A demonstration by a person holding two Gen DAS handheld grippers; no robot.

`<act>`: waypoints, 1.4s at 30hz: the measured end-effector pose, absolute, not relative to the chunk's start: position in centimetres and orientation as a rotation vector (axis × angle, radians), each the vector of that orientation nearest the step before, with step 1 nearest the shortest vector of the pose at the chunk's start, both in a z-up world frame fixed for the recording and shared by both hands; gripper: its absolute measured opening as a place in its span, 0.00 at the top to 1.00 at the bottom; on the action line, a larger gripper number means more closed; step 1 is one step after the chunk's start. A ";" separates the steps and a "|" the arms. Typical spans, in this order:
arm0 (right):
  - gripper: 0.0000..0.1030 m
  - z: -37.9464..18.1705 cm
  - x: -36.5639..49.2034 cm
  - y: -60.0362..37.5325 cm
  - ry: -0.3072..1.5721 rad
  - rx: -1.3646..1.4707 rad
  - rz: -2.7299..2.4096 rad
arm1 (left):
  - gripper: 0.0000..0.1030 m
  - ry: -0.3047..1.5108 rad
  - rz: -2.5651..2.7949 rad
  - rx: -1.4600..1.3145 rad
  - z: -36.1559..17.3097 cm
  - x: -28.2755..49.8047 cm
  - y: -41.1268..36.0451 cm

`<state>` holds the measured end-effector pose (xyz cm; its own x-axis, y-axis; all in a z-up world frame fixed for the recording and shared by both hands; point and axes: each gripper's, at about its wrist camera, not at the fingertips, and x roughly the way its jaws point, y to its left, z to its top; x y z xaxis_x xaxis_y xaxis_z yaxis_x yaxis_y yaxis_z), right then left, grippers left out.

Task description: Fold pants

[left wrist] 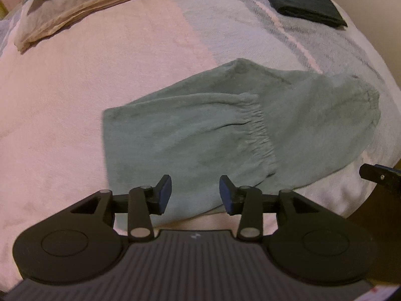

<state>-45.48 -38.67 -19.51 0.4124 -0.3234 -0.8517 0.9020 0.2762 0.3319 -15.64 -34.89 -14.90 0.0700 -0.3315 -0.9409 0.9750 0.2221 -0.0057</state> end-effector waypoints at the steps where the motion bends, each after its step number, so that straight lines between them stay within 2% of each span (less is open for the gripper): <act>1: 0.52 -20.4 -47.3 -39.7 0.729 0.966 -0.955 | 0.64 1.031 -1.161 0.797 -15.3 -16.1 -34.9; 7: 0.52 -24.7 -57.6 -45.1 0.538 1.132 -1.106 | 0.69 0.981 -1.195 0.702 -17.9 -18.1 -37.2; 10: 0.52 -23.9 -59.1 -47.2 0.436 0.984 -1.153 | 0.74 0.905 -1.227 0.684 -18.9 -19.0 -39.6; 14: 0.56 -22.7 -56.5 -49.3 0.386 0.622 -1.132 | 0.74 0.807 -1.232 0.674 -20.5 -19.2 -41.5; 16: 0.59 -23.4 -54.1 -50.9 0.417 0.502 -1.080 | 0.74 0.807 -1.198 0.657 -21.6 -18.4 -41.8; 19: 0.60 -27.5 -50.8 -53.5 0.580 0.402 -1.057 | 0.74 0.757 -1.188 0.657 -23.3 -17.7 -42.4; 21: 0.60 -31.3 -50.4 -55.9 0.661 0.467 -1.060 | 0.74 0.729 -1.204 0.666 -24.8 -17.6 -43.4; 22: 0.60 -31.9 -50.8 -56.7 0.623 0.530 -1.063 | 0.74 0.729 -1.199 0.682 -25.8 -17.4 -44.2; 25: 0.60 -30.5 -51.1 -58.0 0.612 0.599 -1.068 | 0.74 0.778 -1.152 0.682 -27.4 -15.7 -45.4; 28: 0.60 -27.9 -52.6 -56.6 0.579 0.609 -1.092 | 0.74 0.792 -1.168 0.596 -25.2 -13.5 -43.1; 31: 0.60 -25.9 -54.6 -54.4 0.563 0.673 -1.126 | 0.66 0.828 -1.144 0.569 -23.2 -11.1 -39.0; 35: 0.60 -24.7 -56.7 -49.6 0.599 0.798 -1.175 | 0.40 0.935 -1.092 0.527 -22.4 -6.1 -32.5; 39: 0.59 -25.0 -56.7 -45.6 0.697 0.864 -1.243 | 0.34 1.037 -1.103 0.494 -24.1 -1.5 -29.5; 42: 0.59 -25.5 -56.7 -43.7 0.711 0.928 -1.306 | 0.33 1.225 -1.189 0.379 -27.0 1.4 -29.6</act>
